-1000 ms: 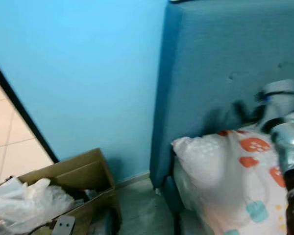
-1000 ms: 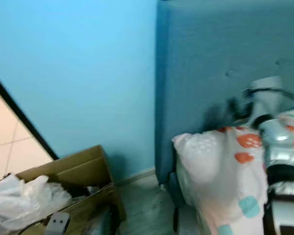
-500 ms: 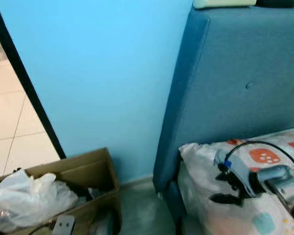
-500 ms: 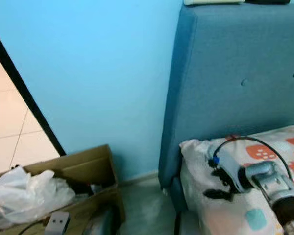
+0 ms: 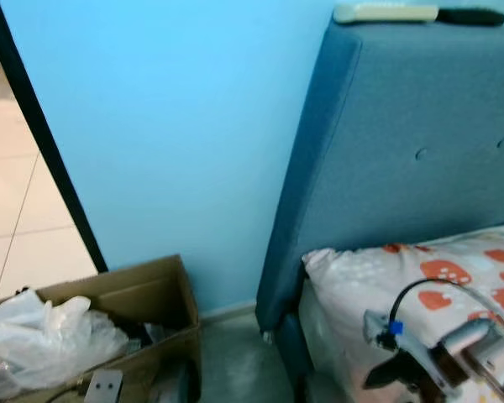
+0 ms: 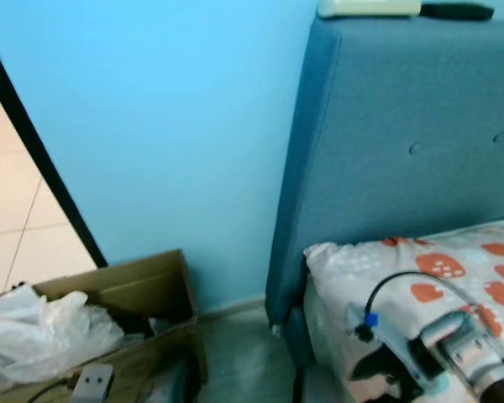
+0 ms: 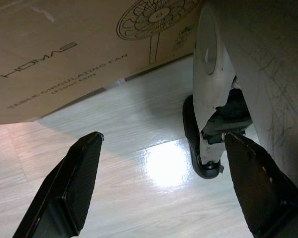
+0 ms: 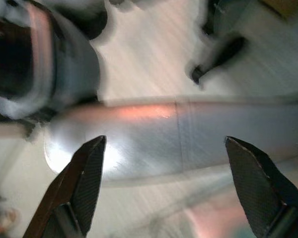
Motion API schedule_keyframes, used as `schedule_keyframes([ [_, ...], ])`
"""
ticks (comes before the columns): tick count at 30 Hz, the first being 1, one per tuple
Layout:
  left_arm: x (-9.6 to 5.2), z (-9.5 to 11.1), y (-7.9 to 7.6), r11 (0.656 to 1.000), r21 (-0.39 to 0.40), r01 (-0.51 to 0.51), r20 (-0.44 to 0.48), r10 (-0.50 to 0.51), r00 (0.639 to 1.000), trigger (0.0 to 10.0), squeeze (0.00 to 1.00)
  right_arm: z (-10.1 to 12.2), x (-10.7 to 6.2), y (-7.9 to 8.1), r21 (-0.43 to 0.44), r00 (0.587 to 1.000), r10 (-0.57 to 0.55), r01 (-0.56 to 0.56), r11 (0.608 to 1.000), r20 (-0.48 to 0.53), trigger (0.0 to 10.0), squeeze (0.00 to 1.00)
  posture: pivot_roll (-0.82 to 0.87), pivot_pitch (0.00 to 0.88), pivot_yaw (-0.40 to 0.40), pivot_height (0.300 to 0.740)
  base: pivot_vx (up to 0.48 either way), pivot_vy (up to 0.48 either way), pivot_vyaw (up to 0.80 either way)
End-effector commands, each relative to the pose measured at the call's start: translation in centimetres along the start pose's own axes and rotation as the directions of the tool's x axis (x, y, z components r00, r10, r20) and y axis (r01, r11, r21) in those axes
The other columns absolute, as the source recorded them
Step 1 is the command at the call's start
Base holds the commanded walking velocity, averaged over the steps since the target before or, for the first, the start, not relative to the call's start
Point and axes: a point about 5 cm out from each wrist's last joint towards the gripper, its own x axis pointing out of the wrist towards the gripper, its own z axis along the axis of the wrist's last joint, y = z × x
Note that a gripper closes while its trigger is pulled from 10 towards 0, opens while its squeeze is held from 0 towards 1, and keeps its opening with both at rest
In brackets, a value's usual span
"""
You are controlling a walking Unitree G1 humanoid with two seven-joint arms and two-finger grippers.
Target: Clean up the room
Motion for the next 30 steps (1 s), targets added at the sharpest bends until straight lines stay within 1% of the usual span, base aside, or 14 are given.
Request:
schedule_keyframes([
  [1, 0.2, -0.8, -2.4, 0.997, 0.002, 0.074, -0.028, -0.074, 0.997, 10.0, 0.00, 0.0, 0.5, 0.7, 0.015, 0.998, 0.053, -0.054, 0.998, 0.027, 10.0, 0.00, 0.08, 0.086, -0.114, 0.578, 0.000, 0.000, 0.00],
  [2, 0.2, -0.8, -2.5, 0.997, 0.002, 0.076, -0.030, -0.076, 0.997, 10.0, 0.00, -0.6, 0.8, 0.8, 0.028, 0.998, 0.058, -0.058, 0.998, -0.005, 10.0, 0.00, 0.08, 0.089, -0.113, 0.578, 0.000, 0.000, 0.00],
  [3, 0.2, -0.9, -2.5, 0.997, 0.003, 0.077, -0.032, -0.077, 0.997, 10.0, 0.00, -1.3, 1.1, 0.8, 0.039, 0.998, 0.053, -0.052, 0.998, -0.045, 7.9, 0.00, 0.08, 0.089, -0.113, 0.578, 0.000, 0.000, 0.00],
  [4, 0.2, -0.9, -2.5, 0.997, 0.003, 0.077, -0.032, -0.077, 0.997, 10.0, 0.00, -1.3, 1.1, 0.8, 0.039, 0.998, 0.053, -0.052, 0.998, -0.045, 7.9, 0.00, 0.08, 0.089, -0.113, 0.578, 0.000, 0.000, 0.00],
  [5, 0.2, -0.8, -2.5, 0.997, 0.004, 0.078, -0.033, -0.077, 0.996, 10.0, 0.00, -3.3, 1.5, 0.7, 0.054, 0.986, 0.020, -0.011, 0.998, -0.165, 0.9, 0.00, 0.07, 0.088, -0.115, 0.578, 0.000, 0.000, 0.00],
  [7, 0.2, -0.8, -2.5, 0.997, 0.004, 0.077, -0.033, -0.077, 0.996, 10.0, 0.00, -4.0, 1.5, 0.6, 0.057, 0.977, 0.007, 0.005, 0.998, -0.214, 0.9, 0.00, 0.07, 0.088, -0.115, 0.578, 0.000, 0.000, 0.00],
  [8, 0.3, -0.8, -2.5, 0.997, 0.004, 0.077, -0.032, -0.077, 0.997, 10.0, 0.00, -5.1, 1.6, 0.4, 0.059, 0.960, -0.024, 0.042, 0.997, -0.278, 0.0, 0.00, 0.07, 0.090, -0.116, 0.578, 0.000, 0.000, 0.00],
  [11, 0.3, -0.7, -2.6, 0.997, 0.003, 0.077, -0.030, -0.076, 0.997, 10.0, 0.00, -6.3, 1.7, -0.3, 0.043, 0.933, -0.115, 0.137, 0.990, -0.342, 0.0, 0.00, 0.07, 0.090, -0.117, 0.578, 0.000, 0.000, 0.00],
  [12, 0.3, -0.7, -2.6, 0.997, 0.002, 0.076, -0.029, -0.076, 0.997, 10.0, 0.00, -6.6, 1.7, -0.7, 0.029, 0.920, -0.167, 0.189, 0.982, -0.355, 10.0, 0.00, 0.07, 0.090, -0.117, 0.578, 0.000, 0.000, 0.00],
  [21, 0.3, -0.6, -2.7, 0.997, 0.001, 0.077, -0.026, -0.077, 0.997, 10.0, 0.00, -7.1, 1.6, -2.3, 0.009, 0.857, -0.333, 0.366, 0.931, -0.394, 10.0, 0.00, 0.07, 0.091, -0.117, 0.578, 0.000, 0.000, 0.00],
  [24, 0.3, -0.6, -2.7, 0.997, 0.000, 0.077, -0.024, -0.077, 0.997, 10.0, 0.00, -7.5, 1.3, -3.1, -0.007, 0.810, -0.398, 0.437, 0.899, -0.430, 10.0, 0.00, 0.07, 0.092, -0.118, 0.578, 0.000, 0.000, 0.00],
  [25, 0.3, -0.6, -2.7, 0.997, -0.002, 0.076, -0.023, -0.076, 0.997, 10.0, 0.00, -8.5, 0.0, -4.2, -0.055, 0.705, -0.499, 0.550, 0.833, -0.504, 10.0, 0.00, 0.07, 0.094, -0.121, 0.578, 0.000, 0.000, 0.00],
  [28, 0.3, -0.6, -2.7, 0.997, -0.002, 0.075, -0.023, -0.075, 0.997, 10.0, 0.00, -8.9, -1.0, -4.9, -0.086, 0.633, -0.563, 0.621, 0.779, -0.531, 10.0, 0.00, 0.07, 0.094, -0.121, 0.578, 0.000, 0.000, 0.00],
  [30, 0.3, -0.6, -2.7, 0.997, -0.002, 0.075, -0.023, -0.075, 0.997, 10.0, 0.00, -8.9, -1.3, -5.1, -0.092, 0.616, -0.581, 0.640, 0.763, -0.532, 10.0, 0.00, 0.07, 0.094, -0.121, 0.578, 0.000, 0.000, 0.00],
])
